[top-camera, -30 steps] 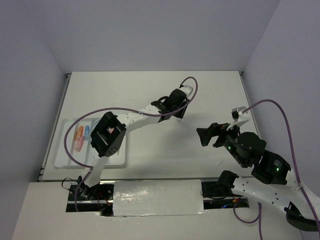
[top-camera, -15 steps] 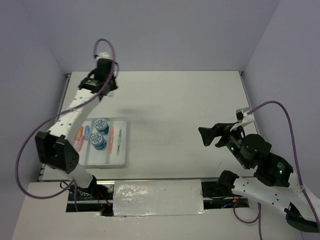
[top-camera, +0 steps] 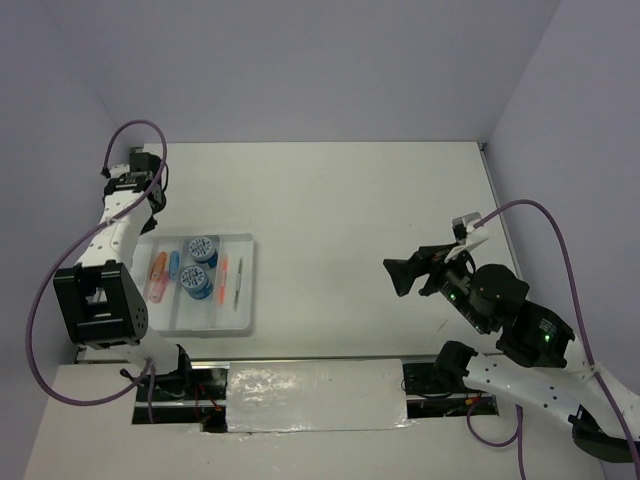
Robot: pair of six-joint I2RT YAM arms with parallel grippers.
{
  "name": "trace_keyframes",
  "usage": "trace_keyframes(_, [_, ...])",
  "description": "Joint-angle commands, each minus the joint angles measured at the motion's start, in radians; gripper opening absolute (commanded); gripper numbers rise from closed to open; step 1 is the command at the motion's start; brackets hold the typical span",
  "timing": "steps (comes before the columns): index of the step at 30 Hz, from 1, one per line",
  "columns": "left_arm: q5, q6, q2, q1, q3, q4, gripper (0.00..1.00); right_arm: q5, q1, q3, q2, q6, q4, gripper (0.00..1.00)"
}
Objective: Sort the stationery into containers
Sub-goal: Place the stationery in the storage box.
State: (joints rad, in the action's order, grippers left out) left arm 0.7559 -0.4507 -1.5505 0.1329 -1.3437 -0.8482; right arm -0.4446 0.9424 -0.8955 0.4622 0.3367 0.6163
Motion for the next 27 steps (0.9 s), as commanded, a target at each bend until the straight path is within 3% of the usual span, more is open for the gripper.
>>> trace_keyframes(1, [0.060, 0.018, -0.032, 0.069, 0.058, 0.027, 0.00, 0.041, -0.005, -0.005, 0.021, -0.028, -0.072, 1.00])
trace_keyframes(11, [0.043, -0.003, -0.164, 0.105, 0.118, 0.055, 0.00, 0.119, -0.005, -0.008, 0.115, 0.008, -0.148, 1.00])
trace_keyframes(15, [0.053, -0.008, -0.172, 0.105, 0.123, 0.060, 0.22, 0.142, -0.005, -0.019, 0.150, 0.018, -0.159, 1.00])
trace_keyframes(17, [0.045, -0.009, -0.158, 0.105, 0.127, 0.064, 0.47, 0.150, -0.005, -0.031, 0.164, 0.015, -0.161, 1.00])
trace_keyframes(18, [0.057, -0.013, -0.154, 0.105, 0.127, 0.060, 0.65, 0.153, -0.007, -0.042, 0.173, 0.012, -0.161, 1.00])
trace_keyframes(20, [0.062, -0.022, -0.154, 0.106, 0.132, 0.052, 0.78, 0.158, -0.004, -0.052, 0.181, 0.001, -0.155, 1.00])
trace_keyframes(26, [0.056, -0.028, -0.138, 0.105, 0.129, 0.038, 0.88, 0.147, -0.005, -0.095, 0.199, -0.016, -0.132, 1.00])
trace_keyframes(27, [0.053, -0.028, -0.107, 0.105, 0.129, 0.038, 0.96, 0.142, -0.005, -0.102, 0.199, -0.019, -0.130, 1.00])
